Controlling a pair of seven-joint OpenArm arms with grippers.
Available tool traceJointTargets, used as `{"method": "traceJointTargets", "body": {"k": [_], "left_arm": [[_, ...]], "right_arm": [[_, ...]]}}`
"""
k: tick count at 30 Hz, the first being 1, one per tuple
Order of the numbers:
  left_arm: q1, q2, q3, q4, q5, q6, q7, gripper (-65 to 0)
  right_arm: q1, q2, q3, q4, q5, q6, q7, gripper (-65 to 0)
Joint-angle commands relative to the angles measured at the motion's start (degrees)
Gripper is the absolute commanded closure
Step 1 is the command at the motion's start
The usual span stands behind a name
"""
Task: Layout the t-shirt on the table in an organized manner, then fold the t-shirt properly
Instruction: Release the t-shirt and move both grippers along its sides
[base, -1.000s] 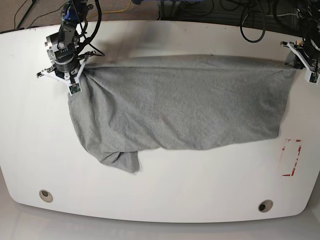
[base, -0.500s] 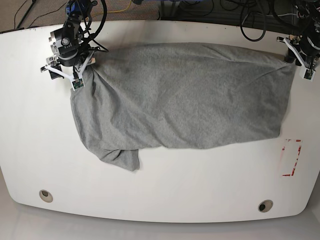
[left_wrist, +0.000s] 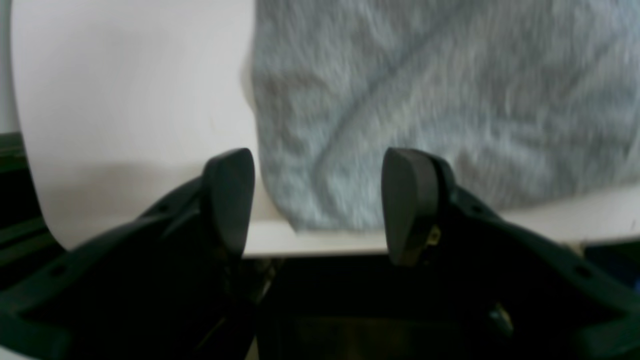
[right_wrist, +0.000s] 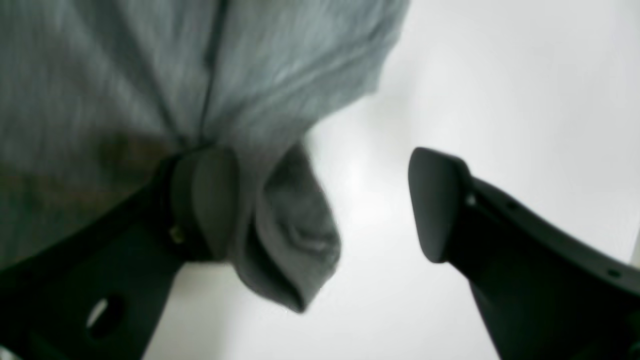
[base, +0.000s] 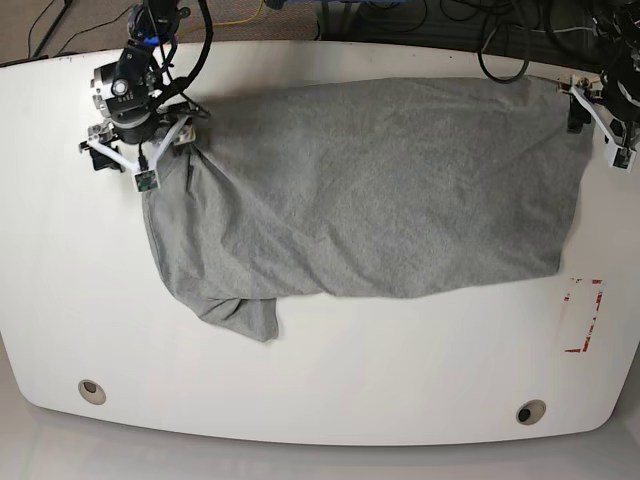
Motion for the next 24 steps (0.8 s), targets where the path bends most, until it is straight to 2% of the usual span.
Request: {"method": "traceJointTargets", "body": {"k": [1, 5, 10, 24], "left_arm": [[-1.2, -1.1, -0.4, 0.9, -0.3, 0.0, -0.9, -37.8], [-4.0, -1.2, -0.4, 0.9, -0.3, 0.0, -0.9, -37.8], [-8.0, -3.0, -0.4, 0.9, -0.4, 0.0, -0.9, -37.8], [-24.7, -3.0, -0.1, -1.3, 1.3, 0.0, -0.9, -37.8]], "right_arm": [[2.8, 0.3, 1.3, -0.2, 0.8, -0.2, 1.2, -50.9], [6.5, 0.3, 3.2, -1.9, 1.0, -0.2, 1.2, -50.9], [10.9, 0.4, 4.9, -5.0, 1.0, 0.1, 1.3, -50.9], [26.1, 2.6, 5.9, -22.3, 1.1, 0.2, 1.7, -50.9]]}}
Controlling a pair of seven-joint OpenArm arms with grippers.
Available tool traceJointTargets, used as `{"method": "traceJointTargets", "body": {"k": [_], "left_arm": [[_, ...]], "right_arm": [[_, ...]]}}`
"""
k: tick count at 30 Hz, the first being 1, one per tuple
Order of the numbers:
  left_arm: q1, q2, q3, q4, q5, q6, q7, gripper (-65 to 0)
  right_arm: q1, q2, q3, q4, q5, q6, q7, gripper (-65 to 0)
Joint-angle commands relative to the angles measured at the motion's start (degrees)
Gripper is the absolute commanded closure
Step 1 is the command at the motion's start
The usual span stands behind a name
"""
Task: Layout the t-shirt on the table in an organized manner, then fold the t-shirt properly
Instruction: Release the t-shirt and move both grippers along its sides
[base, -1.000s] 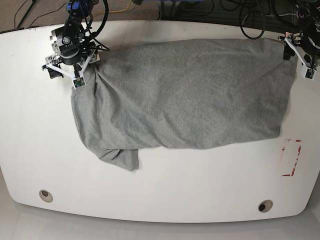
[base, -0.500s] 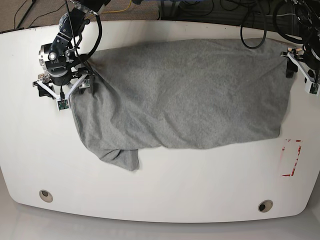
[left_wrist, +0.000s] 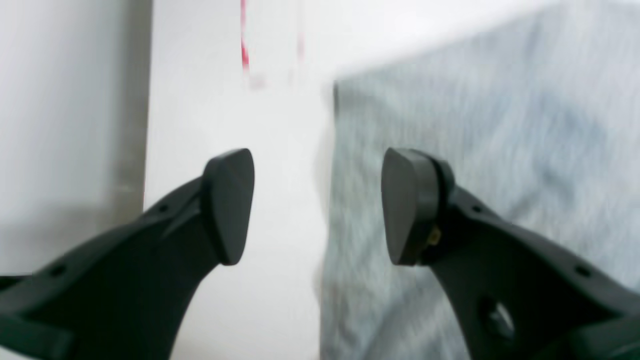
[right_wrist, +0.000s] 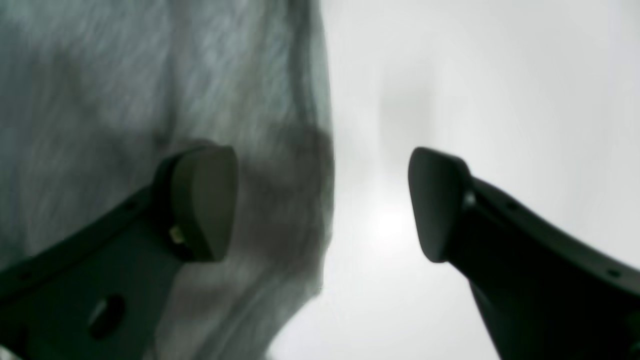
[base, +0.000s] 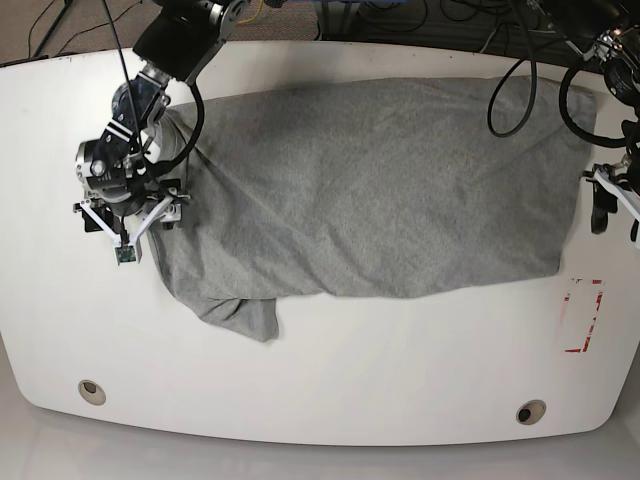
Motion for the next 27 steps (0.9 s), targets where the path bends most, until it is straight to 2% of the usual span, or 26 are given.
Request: {"method": "traceJointTargets", "body": {"k": [1, 7, 11, 21, 27], "left_arm": [[-3.0, -0.8, -0.2, 0.6, 1.8, 0.0, -0.8, -37.8], [-8.7, 0.3, 1.6, 0.4, 8.3, 1.7, -0.8, -37.8], [-9.9, 0.4, 3.3, 0.4, 12.0, 1.7, -0.8, -37.8], [-10.4, 1.0, 5.0, 0.4, 13.0, 1.7, -0.8, -37.8], [-10.1, 1.6, 4.7, 0.4, 13.2, 1.7, -0.8, -37.8]], "right_arm": [[4.3, 1.0, 0.8, -2.7, 0.3, 0.0, 1.5, -50.9], [10.9, 1.4, 3.5, -12.2, 0.3, 0.0, 4.6, -50.9], [14.4, 3.5, 4.8, -18.3, 0.3, 0.0, 6.6, -50.9], [19.9, 6.6, 4.9, -33.5, 0.3, 0.0, 14.2, -50.9], [20.9, 6.6, 4.9, -37.0, 0.3, 0.0, 15.0, -50.9]]}}
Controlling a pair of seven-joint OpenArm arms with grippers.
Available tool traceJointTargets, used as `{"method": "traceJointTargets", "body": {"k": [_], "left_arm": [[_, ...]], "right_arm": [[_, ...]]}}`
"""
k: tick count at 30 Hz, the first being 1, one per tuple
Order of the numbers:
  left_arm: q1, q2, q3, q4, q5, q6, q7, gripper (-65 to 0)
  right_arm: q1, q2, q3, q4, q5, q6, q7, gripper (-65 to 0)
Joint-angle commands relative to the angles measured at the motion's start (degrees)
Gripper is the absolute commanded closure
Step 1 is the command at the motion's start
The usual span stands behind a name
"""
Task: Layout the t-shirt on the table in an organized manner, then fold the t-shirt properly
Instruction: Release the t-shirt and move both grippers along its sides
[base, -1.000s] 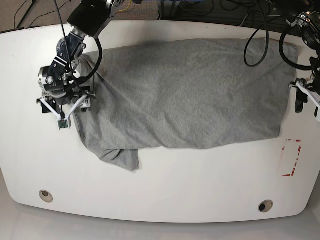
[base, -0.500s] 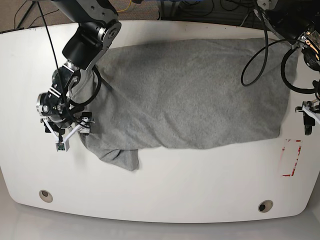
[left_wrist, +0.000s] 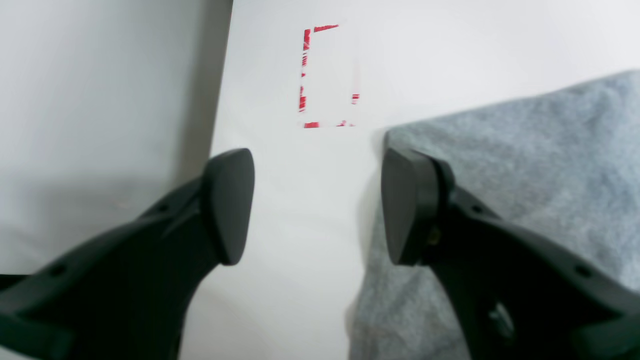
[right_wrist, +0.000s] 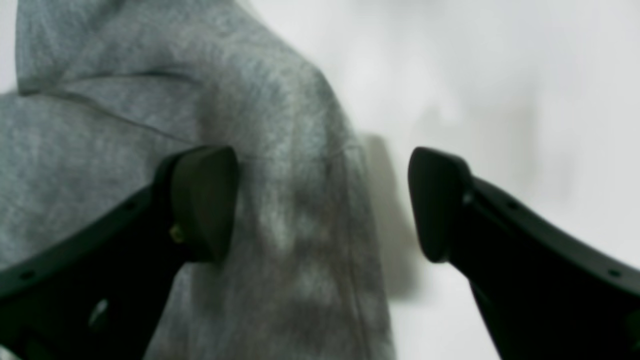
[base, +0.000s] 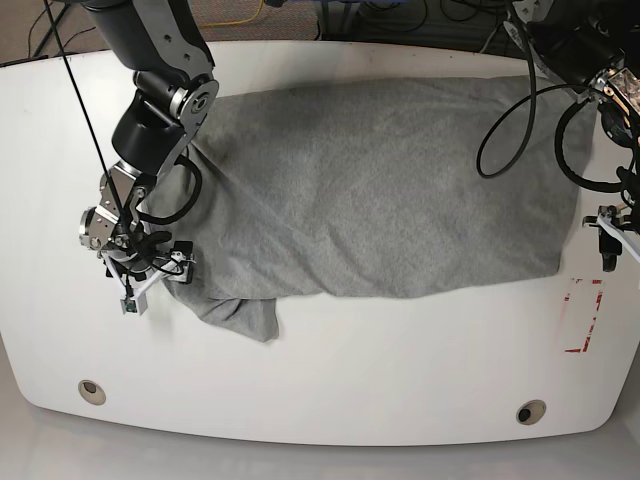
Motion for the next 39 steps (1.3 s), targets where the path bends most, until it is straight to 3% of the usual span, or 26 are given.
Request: {"method": "traceJointTargets", "body": {"k": [1, 10, 14, 18, 23, 36, 39], "left_arm": [[-0.9, -0.9, -0.1, 0.8, -0.3, 0.1, -1.0, -37.8], [-0.8, -0.7, 0.0, 0.6, -0.2, 0.2, -1.0, -37.8], [-1.0, -0.7, 0.1, 0.2, -0.2, 0.5, -1.0, -37.8], [-1.2, -0.7, 0.3, -3.4, -0.2, 3.4, -1.1, -38.2], [-2.8, -0.7, 0.3, -10.9, -0.3, 5.7, -2.8, -38.2], [-6.9, -1.6, 1.5, -33.2, 0.4, 6.0, -18.1, -38.2], [-8.6, -2.8, 3.8, -39.6, 2.8, 7.6, -21.9, -38.2]], "right_arm": [[1.8, 0.3, -0.1, 0.5, 0.9, 0.1, 1.5, -50.9], [1.5, -1.6, -0.1, 0.2, 0.9, 0.1, 1.7, -48.7], [1.5, -1.8, -0.1, 0.2, 0.9, 0.1, 1.8, -36.6], [1.5, -2.0, -0.1, 0.2, 0.9, 0.1, 1.8, -18.9], [1.5, -2.0, -0.2, 0.2, 0.9, 0.1, 1.8, -3.8], [1.5, -2.0, -0.4, 0.2, 0.9, 0.1, 1.8, -1.6], [1.4, -2.0, -0.2, 0.2, 0.9, 0.1, 1.8, -1.6]]}}
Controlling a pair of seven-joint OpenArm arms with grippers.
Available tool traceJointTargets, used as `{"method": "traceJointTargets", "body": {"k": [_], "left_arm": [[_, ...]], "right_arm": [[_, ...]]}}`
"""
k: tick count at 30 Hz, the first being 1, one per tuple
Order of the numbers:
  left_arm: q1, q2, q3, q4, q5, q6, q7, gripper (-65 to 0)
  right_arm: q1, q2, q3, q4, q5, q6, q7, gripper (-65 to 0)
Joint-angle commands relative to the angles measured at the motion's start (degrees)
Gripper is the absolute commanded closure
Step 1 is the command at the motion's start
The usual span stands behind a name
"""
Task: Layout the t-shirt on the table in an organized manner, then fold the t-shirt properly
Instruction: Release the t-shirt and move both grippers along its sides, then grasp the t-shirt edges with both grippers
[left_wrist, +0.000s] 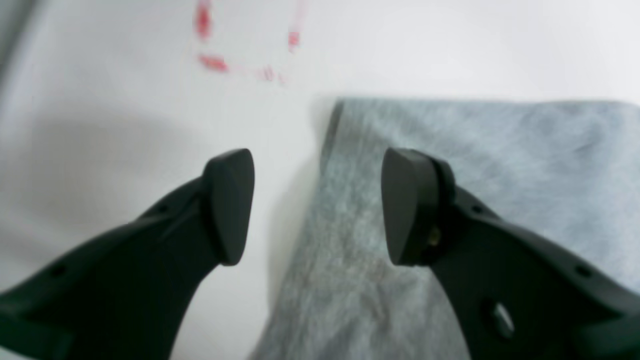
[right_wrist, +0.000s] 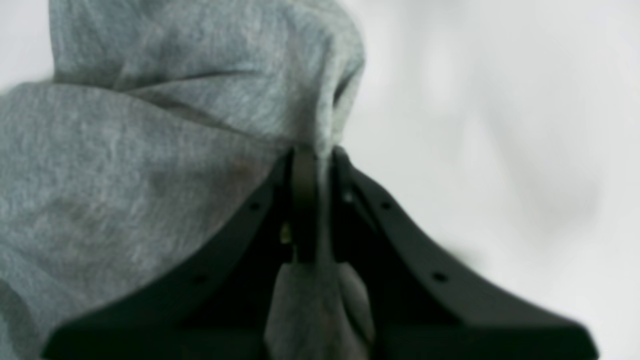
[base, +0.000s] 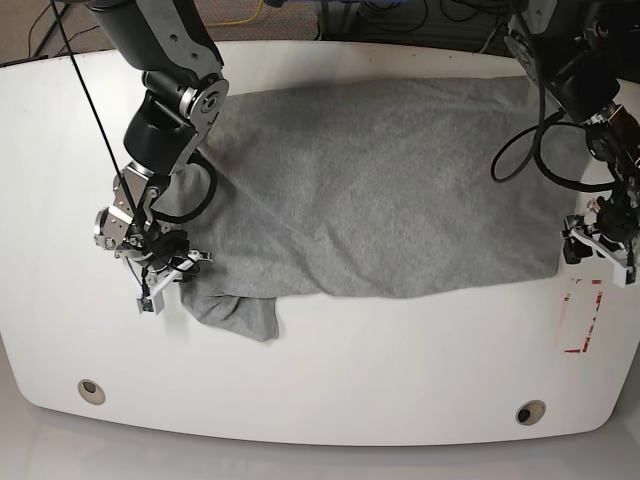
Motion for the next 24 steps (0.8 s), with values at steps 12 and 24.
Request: {"method": "traceJointTargets", "body": {"k": [12, 24], "left_arm": [[-9.9, -4.8, 6.3, -23.8, 4.1, 3.0, -17.5, -38.3], [-15.6, -6.5, 9.4, -37.7, 3.9, 3.0, -22.2, -38.3]], "right_arm": [[1.5, 0.4, 0.0, 0.9, 0.7, 0.1, 0.8, -1.6], [1.5, 0.4, 0.1, 1.0, 0.7, 0.1, 0.8, -1.6]]}}
